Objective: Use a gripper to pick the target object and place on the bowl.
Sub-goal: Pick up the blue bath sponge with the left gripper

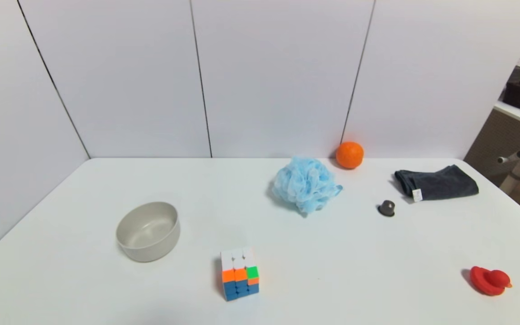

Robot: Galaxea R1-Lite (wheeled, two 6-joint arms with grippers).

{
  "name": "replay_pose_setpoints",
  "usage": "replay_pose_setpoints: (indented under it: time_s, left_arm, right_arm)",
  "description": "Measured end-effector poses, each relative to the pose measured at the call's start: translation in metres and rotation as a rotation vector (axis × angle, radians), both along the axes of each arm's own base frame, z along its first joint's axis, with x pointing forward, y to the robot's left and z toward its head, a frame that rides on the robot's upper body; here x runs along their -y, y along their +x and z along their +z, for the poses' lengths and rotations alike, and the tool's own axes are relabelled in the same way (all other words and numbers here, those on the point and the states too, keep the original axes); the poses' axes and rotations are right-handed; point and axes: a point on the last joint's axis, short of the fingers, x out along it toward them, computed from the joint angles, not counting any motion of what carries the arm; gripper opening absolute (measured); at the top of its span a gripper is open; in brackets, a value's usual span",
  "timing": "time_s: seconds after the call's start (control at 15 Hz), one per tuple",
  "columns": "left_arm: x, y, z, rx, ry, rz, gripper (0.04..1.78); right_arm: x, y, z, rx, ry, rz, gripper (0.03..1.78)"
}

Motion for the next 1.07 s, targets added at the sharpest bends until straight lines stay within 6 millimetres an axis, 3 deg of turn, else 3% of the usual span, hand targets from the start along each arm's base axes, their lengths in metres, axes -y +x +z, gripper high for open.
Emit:
replay_pose_setpoints:
  time_s: [1.07]
  left_arm:
    - [0.0, 0.0, 0.0, 0.0, -0.002, 0.001, 1.69]
  right_arm:
    - [0.0, 0.0, 0.0, 0.0, 0.0, 0.0, 1.71]
